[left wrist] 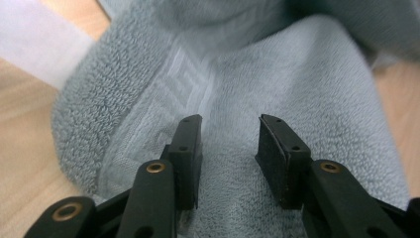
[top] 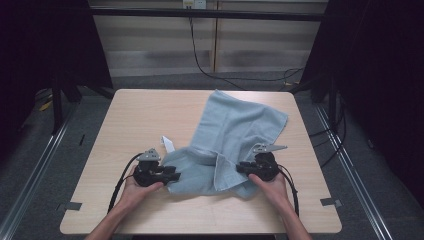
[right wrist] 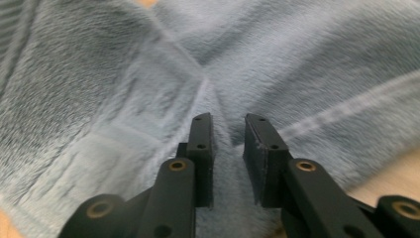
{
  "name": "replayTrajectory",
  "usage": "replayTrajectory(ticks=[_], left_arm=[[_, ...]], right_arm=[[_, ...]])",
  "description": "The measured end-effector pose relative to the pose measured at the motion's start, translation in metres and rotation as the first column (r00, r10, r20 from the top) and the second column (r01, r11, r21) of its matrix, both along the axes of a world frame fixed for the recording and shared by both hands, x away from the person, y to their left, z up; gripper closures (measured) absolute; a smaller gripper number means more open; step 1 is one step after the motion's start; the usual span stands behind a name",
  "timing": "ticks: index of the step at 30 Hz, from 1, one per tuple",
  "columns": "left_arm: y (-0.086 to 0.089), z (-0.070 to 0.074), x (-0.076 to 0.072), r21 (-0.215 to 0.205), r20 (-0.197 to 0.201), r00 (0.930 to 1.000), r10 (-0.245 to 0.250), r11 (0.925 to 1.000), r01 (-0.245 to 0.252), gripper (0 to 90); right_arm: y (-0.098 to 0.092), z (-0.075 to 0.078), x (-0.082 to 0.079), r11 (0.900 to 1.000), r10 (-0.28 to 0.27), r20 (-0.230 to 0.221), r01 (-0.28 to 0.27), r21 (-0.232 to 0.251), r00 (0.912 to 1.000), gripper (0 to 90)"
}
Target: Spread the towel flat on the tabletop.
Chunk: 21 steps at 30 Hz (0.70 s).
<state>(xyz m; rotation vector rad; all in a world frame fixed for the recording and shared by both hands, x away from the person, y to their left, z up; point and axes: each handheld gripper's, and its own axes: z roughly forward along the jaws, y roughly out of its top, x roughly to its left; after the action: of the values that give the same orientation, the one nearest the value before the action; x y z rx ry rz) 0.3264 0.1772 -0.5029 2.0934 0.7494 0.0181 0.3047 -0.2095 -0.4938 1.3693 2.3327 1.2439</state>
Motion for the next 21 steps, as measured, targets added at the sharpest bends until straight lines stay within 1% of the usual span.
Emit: replayTrajectory(ticks=[1,2,3,5,7,8,9,11,12,13,14,16,17,18,19,20,21], left_arm=[[-0.001,-0.001,0.0,0.009,-0.002,1.0,0.002,1.0,-0.002,61.3],[-0.001,-0.003,0.001,0.01,-0.007,1.0,0.004,0.9999,-0.004,61.3],[-0.002,-0.004,0.001,0.012,-0.007,1.0,0.001,0.9999,-0.001,61.3],[-0.002,-0.004,0.001,0.012,-0.007,1.0,0.004,0.9999,-0.003,61.5],[-0.002,-0.004,0.001,0.012,-0.006,1.0,0.003,0.9999,-0.003,61.5],[-0.002,-0.003,0.0,0.014,-0.008,1.0,0.004,0.9999,-0.004,61.4],[-0.002,-0.003,0.0,0.015,-0.008,1.0,0.004,0.9999,-0.004,61.4],[-0.001,-0.003,0.0,0.013,-0.009,0.9999,0.007,0.9999,-0.007,61.4],[-0.001,-0.003,0.0,0.012,-0.01,0.9999,0.007,0.9999,-0.007,61.4],[-0.001,-0.003,0.0,0.013,-0.009,0.9999,0.007,0.9999,-0.007,61.4],[-0.001,-0.004,0.001,0.011,-0.009,0.9999,0.008,0.9999,-0.008,61.4],[-0.001,-0.004,0.001,0.009,-0.01,0.9999,0.007,0.9999,-0.006,61.4],[-0.001,-0.004,0.001,0.012,-0.009,0.9999,0.008,0.9999,-0.008,61.4],[-0.001,-0.004,0.001,0.012,-0.009,0.9999,0.007,0.9999,-0.007,61.4],[-0.001,-0.004,0.001,0.012,-0.011,0.9999,0.008,0.9999,-0.008,61.4],[-0.001,-0.004,0.001,0.011,-0.011,0.9999,0.009,0.9999,-0.009,61.4],[-0.001,-0.004,0.001,0.01,-0.01,0.9999,0.008,0.9999,-0.008,61.4]], right_arm=[[0.001,0.004,-0.002,1.0,0.008,0.023,-0.007,-0.004,0.9997,72.3],[0.002,0.009,-0.007,1.0,0.012,0.041,-0.012,0.001,0.9991,70.5],[0.002,0.009,-0.007,1.0,0.012,0.041,-0.012,0.001,0.9991,70.5],[0.006,0.019,-0.016,0.999,0.037,0.072,-0.038,0.018,0.9967,67.9],[0.011,0.027,-0.026,0.997,0.062,0.101,-0.065,0.029,0.993,67.9],[0.02,0.034,-0.037,0.991,0.113,0.127,-0.121,0.051,0.9854,69.1],[0.025,0.037,-0.042,0.986,0.143,0.128,-0.152,0.063,0.9814,69.1],[0.036,0.037,-0.05,0.976,0.196,0.121,-0.206,0.075,0.9731,64.7],[0.043,0.036,-0.054,0.97,0.226,0.117,-0.235,0.069,0.9672,60.9],[0.043,0.036,-0.054,0.97,0.226,0.117,-0.235,0.069,0.9672,60.9],[0.049,0.034,-0.057,0.965,0.247,0.113,-0.255,0.055,0.9623,56.1],[0.062,0.031,-0.059,0.955,0.286,0.105,-0.292,0.045,0.9525,46.7],[0.073,0.029,-0.059,0.952,0.3,0.114,-0.304,0.018,0.947,38.9],[0.073,0.029,-0.059,0.952,0.3,0.114,-0.304,0.018,0.947,38.9],[0.082,0.025,-0.056,0.95,0.313,0.113,-0.313,-0.014,0.9431,32.7],[0.085,0.021,-0.055,0.95,0.313,0.111,-0.311,-0.035,0.9431,31.4],[0.085,0.021,-0.055,0.95,0.313,0.111,-0.311,-0.035,0.9431,31.4]])
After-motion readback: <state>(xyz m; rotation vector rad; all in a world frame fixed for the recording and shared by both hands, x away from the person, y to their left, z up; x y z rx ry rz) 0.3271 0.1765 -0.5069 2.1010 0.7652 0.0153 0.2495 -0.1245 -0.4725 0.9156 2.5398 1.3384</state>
